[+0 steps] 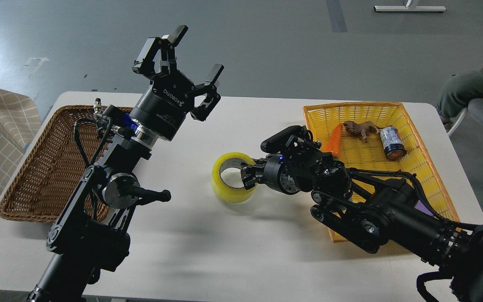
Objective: Place and transfer tape with both arms
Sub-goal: 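Set the tape roll on the table and open the right gripper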
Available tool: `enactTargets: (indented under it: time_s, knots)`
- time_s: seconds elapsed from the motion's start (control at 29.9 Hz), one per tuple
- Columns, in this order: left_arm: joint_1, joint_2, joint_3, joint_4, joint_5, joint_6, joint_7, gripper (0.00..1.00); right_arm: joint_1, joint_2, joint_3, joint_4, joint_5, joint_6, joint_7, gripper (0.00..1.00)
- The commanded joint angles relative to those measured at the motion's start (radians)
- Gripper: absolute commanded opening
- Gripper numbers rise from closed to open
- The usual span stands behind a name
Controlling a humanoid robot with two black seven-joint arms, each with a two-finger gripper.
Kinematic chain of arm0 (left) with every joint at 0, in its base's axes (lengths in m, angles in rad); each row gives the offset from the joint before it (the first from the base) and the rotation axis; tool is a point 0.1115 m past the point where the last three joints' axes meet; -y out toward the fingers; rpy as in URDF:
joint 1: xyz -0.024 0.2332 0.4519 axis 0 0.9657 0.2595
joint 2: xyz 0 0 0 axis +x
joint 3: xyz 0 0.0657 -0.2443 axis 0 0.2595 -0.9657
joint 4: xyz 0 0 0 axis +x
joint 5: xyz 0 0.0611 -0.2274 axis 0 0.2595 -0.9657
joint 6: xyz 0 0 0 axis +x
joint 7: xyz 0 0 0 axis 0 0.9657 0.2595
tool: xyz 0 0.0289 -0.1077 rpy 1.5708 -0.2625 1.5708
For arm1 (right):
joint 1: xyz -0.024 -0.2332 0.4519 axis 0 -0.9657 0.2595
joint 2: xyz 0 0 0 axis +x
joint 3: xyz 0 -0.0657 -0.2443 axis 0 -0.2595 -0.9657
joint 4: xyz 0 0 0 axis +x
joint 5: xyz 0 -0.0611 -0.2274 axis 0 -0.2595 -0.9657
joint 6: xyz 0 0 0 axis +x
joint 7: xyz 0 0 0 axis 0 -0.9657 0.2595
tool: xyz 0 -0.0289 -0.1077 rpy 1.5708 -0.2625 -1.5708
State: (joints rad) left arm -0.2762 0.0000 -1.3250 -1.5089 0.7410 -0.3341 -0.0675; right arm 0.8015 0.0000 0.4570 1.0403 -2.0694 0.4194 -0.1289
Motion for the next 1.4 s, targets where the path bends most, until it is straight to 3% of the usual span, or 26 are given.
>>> enactTargets:
  time_s: [0.0,0.37,0.77,0.9,1.04,1.24,1.3,1.37]
  knots:
    - [0.0,0.0,-0.005,0.0,0.0,0.001,0.0,0.98,-0.005,0.0,-0.009,0.0,0.002,-0.001,-0.001,0.12]
    - [0.002,0.0,-0.007,0.0,-0.002,0.0,0.0,0.98,-0.008,0.0,-0.011,-0.005,0.003,0.001,-0.002,0.17]
    - [0.0,0.0,-0.008,0.0,-0.002,0.0,-0.001,0.98,-0.016,0.0,-0.011,-0.005,0.009,0.012,-0.003,0.33]
    - [0.002,0.0,-0.008,0.0,-0.002,0.0,-0.001,0.98,-0.015,0.0,-0.009,-0.005,0.009,0.013,-0.012,0.45]
    - [0.002,0.0,-0.008,0.001,-0.002,0.0,-0.001,0.98,-0.015,0.0,-0.004,-0.005,0.011,0.012,-0.014,0.51]
    - [0.002,0.0,-0.008,0.001,-0.002,0.0,-0.001,0.98,-0.001,0.0,0.04,0.006,0.021,0.006,-0.031,0.78]
    - [0.0,0.0,-0.007,0.001,-0.002,0.0,-0.001,0.98,0.007,0.0,0.101,0.05,0.035,0.018,-0.046,0.91]
    - [0.0,0.0,-0.007,0.001,-0.002,-0.002,0.003,0.98,0.025,0.0,0.138,0.101,0.069,0.041,-0.063,0.95]
